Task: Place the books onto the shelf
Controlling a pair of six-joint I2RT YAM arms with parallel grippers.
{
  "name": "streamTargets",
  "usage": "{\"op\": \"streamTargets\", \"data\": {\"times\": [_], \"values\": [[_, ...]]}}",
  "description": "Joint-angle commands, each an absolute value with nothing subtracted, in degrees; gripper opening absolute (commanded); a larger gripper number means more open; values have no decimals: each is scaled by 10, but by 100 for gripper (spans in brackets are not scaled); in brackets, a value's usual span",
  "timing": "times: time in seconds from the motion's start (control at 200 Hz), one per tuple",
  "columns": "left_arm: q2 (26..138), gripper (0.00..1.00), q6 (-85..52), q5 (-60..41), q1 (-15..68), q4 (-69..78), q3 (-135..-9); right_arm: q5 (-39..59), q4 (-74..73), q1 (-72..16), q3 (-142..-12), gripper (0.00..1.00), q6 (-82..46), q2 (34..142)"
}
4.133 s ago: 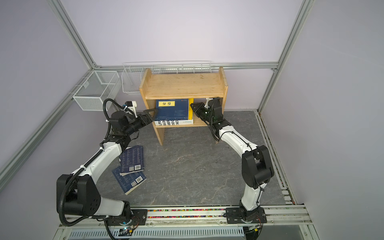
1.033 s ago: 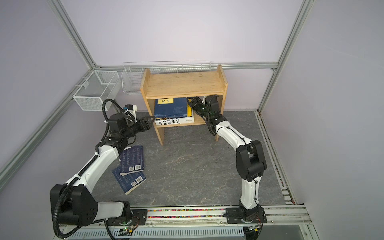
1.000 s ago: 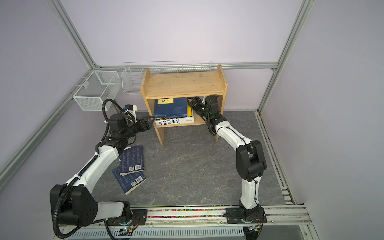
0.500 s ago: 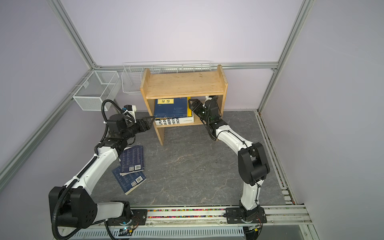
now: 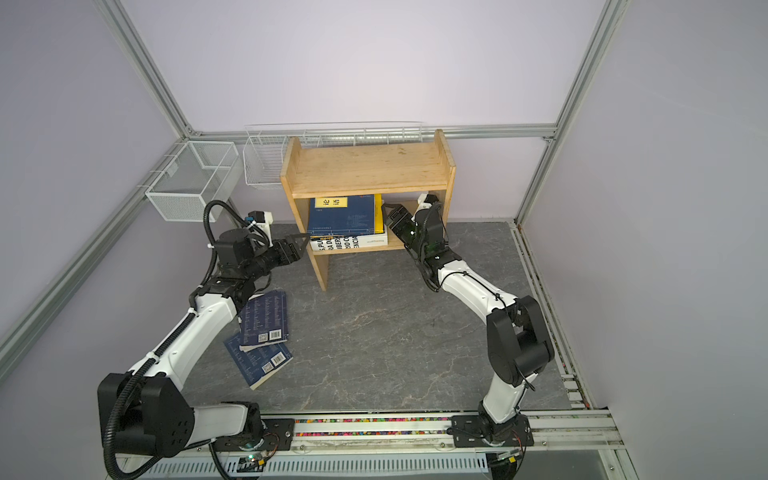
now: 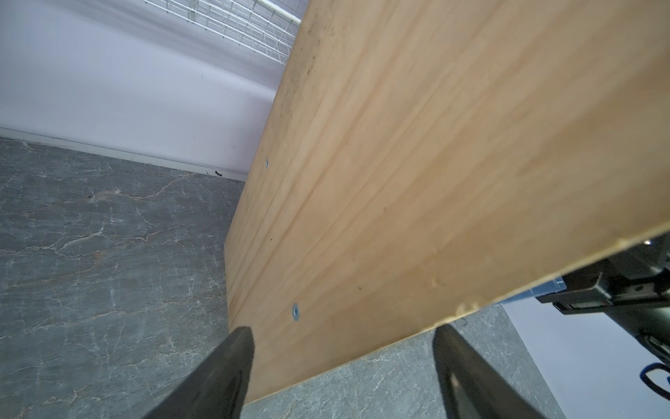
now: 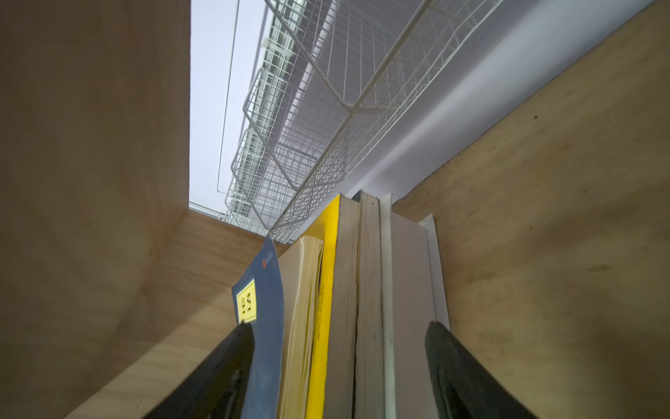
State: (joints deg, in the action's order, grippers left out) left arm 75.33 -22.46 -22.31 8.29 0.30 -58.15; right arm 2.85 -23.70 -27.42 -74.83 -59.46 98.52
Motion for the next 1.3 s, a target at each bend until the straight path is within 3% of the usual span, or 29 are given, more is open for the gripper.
{"op": "streamTargets", "data": {"times": [0.0,0.135,0.345,0.53,1.135,1.295], "values": [[747,79,-229,-222,83,16,-575,48,-324,-285,-705,80,-507,938],[748,79,-230,-221,83,15,-576,89,-340,-290,-668,81,-375,899],[742,79,-232,-216,83,10,-576,165,-207,-304,-696,80,-188,883],[737,79,-233,-211,83,6,-578,155,-132,-311,-717,81,-105,888],[731,79,-235,-199,83,-3,-583,80,-63,-330,-771,68,-42,933],[730,79,-235,-196,83,-4,-583,39,-69,-342,-769,70,-21,932]]}}
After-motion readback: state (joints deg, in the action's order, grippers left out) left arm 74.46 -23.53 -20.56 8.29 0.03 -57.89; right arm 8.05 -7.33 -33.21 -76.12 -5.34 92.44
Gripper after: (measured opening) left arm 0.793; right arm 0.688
